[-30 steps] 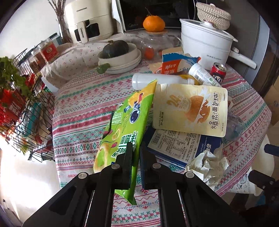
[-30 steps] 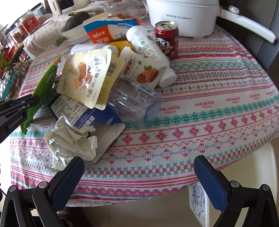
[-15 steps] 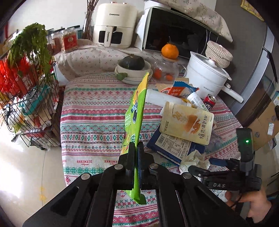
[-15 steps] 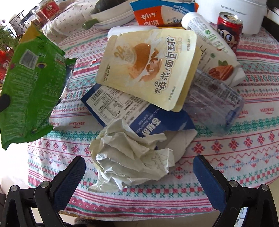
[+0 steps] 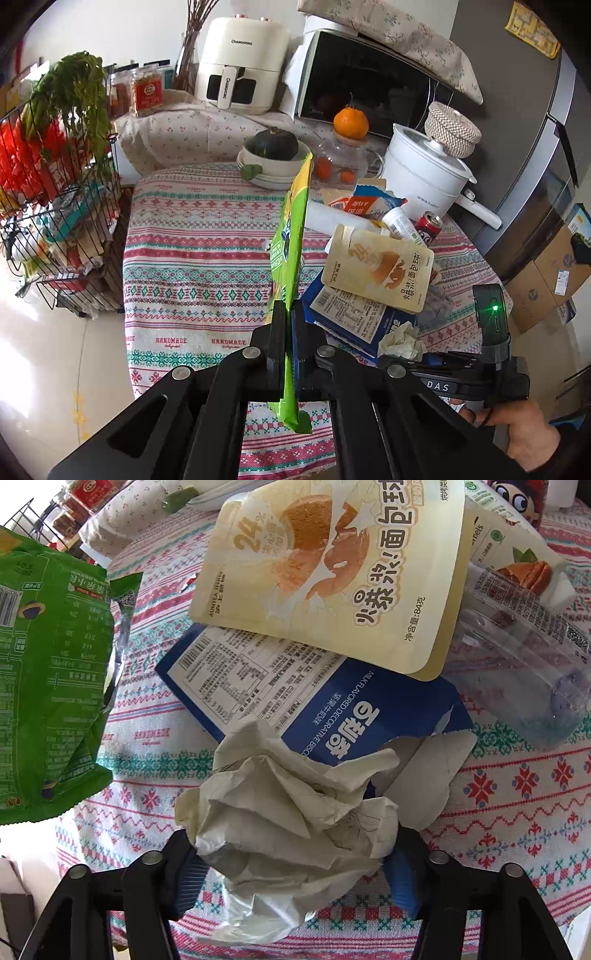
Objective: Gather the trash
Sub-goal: 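Carry the green bag and crumpled paper over the white bin with both tools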
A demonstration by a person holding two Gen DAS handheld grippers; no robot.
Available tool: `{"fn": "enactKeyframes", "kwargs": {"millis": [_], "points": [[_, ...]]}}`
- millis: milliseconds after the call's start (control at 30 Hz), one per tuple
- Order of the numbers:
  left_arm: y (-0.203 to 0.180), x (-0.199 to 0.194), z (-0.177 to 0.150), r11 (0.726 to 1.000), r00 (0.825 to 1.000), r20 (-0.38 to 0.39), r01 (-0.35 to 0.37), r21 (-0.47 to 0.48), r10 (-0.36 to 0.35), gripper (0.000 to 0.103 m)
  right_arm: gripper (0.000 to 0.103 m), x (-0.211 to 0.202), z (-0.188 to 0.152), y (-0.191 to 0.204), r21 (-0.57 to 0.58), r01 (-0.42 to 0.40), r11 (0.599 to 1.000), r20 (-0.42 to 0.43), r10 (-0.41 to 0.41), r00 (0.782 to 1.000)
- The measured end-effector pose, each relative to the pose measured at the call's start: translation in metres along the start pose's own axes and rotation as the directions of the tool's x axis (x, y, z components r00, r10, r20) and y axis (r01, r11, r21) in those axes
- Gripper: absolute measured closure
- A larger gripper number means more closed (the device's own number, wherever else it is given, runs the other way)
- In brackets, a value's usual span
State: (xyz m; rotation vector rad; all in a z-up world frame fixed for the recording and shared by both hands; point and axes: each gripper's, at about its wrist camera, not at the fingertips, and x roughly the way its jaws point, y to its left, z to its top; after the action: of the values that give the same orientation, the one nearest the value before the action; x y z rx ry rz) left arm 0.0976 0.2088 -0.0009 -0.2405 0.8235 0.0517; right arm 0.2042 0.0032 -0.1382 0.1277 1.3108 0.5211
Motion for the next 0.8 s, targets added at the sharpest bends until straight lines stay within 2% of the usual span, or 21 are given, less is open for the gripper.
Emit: {"fn": "enactKeyframes", "kwargs": {"millis": [100, 267, 467, 667, 800], "points": [[-0.003, -0.007, 0.001, 1.0, 1.0, 0.017, 0.015, -0.002, -0.015, 0.101, 0.045, -0.017, -0.007, -0.009, 0.009, -0.038, 0.999, 0.01, 0.038, 0.999], [-0.01, -0.015, 0.003, 0.998, 0.998, 0.04, 0.057, -0.007, -0.057, 0.101, 0.046, -0.047, -0.012, -0.021, 0.016, -0.079, 0.997, 0.049, 0.078, 0.996], [-0.04, -0.02, 0.005, 0.988, 0.987, 0.05, 0.151, 0.011, -0.151, 0.101, 0.046, -0.089, -0.023, -0.044, 0.042, -0.119, 0.992, 0.123, 0.113, 0.986], [-0.1, -0.014, 0.0, 0.962, 0.966, 0.006, 0.258, 0.092, -0.259, 0.101, 0.046, -0.143, -0.034, -0.084, 0.106, -0.082, 0.991, 0.222, 0.057, 0.973], [-0.147, -0.004, -0.01, 0.929, 0.941, -0.057, 0.34, 0.146, -0.335, 0.101, 0.046, -0.182, -0.052, -0.127, 0.167, -0.056, 0.984, 0.272, 0.008, 0.962]]}}
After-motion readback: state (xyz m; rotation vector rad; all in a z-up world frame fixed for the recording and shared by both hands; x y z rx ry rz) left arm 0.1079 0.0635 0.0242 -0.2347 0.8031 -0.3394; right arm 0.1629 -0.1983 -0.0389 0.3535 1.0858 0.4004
